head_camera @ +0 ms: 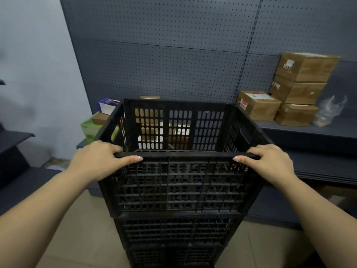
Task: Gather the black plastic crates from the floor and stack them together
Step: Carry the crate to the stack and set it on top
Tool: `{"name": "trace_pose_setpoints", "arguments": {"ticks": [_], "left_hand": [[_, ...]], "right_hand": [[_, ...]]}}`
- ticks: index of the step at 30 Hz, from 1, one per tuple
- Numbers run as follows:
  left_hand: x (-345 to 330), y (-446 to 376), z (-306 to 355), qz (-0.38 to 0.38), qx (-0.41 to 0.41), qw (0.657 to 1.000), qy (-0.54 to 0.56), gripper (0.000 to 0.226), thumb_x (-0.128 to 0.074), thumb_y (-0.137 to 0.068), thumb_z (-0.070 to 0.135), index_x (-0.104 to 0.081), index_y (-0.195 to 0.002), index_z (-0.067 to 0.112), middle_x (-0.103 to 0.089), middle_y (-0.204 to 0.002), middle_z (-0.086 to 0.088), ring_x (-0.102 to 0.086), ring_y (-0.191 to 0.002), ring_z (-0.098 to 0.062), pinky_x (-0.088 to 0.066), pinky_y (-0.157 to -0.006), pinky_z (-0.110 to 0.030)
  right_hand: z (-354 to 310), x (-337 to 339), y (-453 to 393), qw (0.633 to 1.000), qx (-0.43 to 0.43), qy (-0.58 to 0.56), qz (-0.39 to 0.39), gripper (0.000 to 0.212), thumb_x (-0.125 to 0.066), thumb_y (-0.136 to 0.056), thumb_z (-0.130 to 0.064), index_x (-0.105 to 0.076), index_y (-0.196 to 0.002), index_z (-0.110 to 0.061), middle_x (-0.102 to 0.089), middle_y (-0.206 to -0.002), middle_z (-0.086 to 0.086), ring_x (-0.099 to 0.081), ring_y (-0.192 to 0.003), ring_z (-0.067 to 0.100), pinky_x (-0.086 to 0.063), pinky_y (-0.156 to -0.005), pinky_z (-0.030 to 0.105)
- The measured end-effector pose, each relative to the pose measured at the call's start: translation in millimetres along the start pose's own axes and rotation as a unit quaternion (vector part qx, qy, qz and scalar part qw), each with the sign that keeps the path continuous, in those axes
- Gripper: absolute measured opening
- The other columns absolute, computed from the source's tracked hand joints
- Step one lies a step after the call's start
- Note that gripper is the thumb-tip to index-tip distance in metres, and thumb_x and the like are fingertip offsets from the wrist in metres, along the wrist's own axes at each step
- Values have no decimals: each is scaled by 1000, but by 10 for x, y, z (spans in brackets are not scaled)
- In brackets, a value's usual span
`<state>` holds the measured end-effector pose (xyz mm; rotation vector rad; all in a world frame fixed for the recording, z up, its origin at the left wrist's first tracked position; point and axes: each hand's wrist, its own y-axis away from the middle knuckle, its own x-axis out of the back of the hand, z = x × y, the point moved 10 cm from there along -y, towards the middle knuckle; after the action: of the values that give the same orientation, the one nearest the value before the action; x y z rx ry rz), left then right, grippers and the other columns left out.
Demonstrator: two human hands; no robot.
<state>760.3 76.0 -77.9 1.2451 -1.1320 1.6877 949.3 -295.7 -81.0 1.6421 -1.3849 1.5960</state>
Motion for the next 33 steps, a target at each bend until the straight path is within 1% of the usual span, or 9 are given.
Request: {"name": "trace_pose_setpoints", "arguments": {"ticks": [4,7,12,18,21,24,28,30,33], "left_hand": [[112,107,-426,3,51,998,-43,81,-26,-61,94,-64,-68,23,-62,-67,6,-55,-68,-10,-43,-53,-28],[199,210,-761,14,71,996,-50,84,-20,-58,98,-62,-64,26,-61,-64,9,-55,-67,-8,-42,-53,-27],[360,409,-1318,31,132,990,-41,81,-20,-56,98,-61,-60,28,-60,-62,9,-54,-66,-10,-43,-56,-30],[424,578,-1937,52,188,980,33,67,-35,-58,94,-59,-57,31,-61,-62,6,-56,-68,-11,-46,-56,-34],[418,524,-2200,64,193,979,18,52,-36,-59,92,-54,-64,44,-60,-78,15,-49,-87,-12,-43,-62,-33],[399,443,-2529,64,191,979,21,62,-29,-51,99,-57,-67,46,-59,-80,20,-47,-92,-12,-47,-71,-38],[426,260,-2984,47,177,981,61,65,-32,-44,102,-61,-68,48,-62,-83,21,-53,-93,-15,-48,-80,-44],[438,133,-3167,35,166,983,77,68,-35,-41,102,-63,-70,48,-63,-84,22,-55,-95,-16,-47,-84,-44],[433,-60,-3387,20,147,982,113,73,-41,-37,100,-69,-71,43,-65,-85,19,-58,-92,-15,-47,-84,-44]], "right_hand": [[-444,-191,-180,999,38,4,10,83,-16,-55,-100,-67,-86,-42,-58,-86,-21,-51,-109,14,-48,-84,41],[-791,-340,-335,998,56,-2,7,84,-17,-56,-99,-68,-88,-40,-57,-86,-20,-50,-110,14,-47,-88,41],[-1432,-599,-601,995,93,-31,-10,90,-16,-53,-101,-69,-94,-40,-64,-102,-17,-48,-116,15,-44,-93,45],[-2150,-931,-992,988,129,-66,-46,89,-23,-52,-102,-69,-97,-41,-64,-115,-11,-44,-122,16,-42,-97,47],[-2477,-1012,-1134,985,147,-73,-51,86,-25,-54,-100,-69,-95,-39,-64,-107,-12,-47,-118,17,-44,-93,45],[-2727,-1034,-1147,984,156,-80,-40,73,-32,-60,-93,-69,-87,-37,-62,-94,-14,-49,-112,17,-43,-84,38],[-3046,-1025,-1013,987,152,-49,-12,64,-35,-67,-88,-69,-81,-35,-61,-83,-15,-50,-105,15,-34,-69,30],[-3196,-1042,-955,990,141,-32,-9,65,-35,-69,-87,-69,-83,-34,-62,-85,-13,-50,-106,15,-33,-68,30],[-3355,-1096,-930,993,115,-29,-12,63,-31,-67,-90,-61,-76,-36,-54,-77,-15,-51,-105,15,-35,-77,35]]}}
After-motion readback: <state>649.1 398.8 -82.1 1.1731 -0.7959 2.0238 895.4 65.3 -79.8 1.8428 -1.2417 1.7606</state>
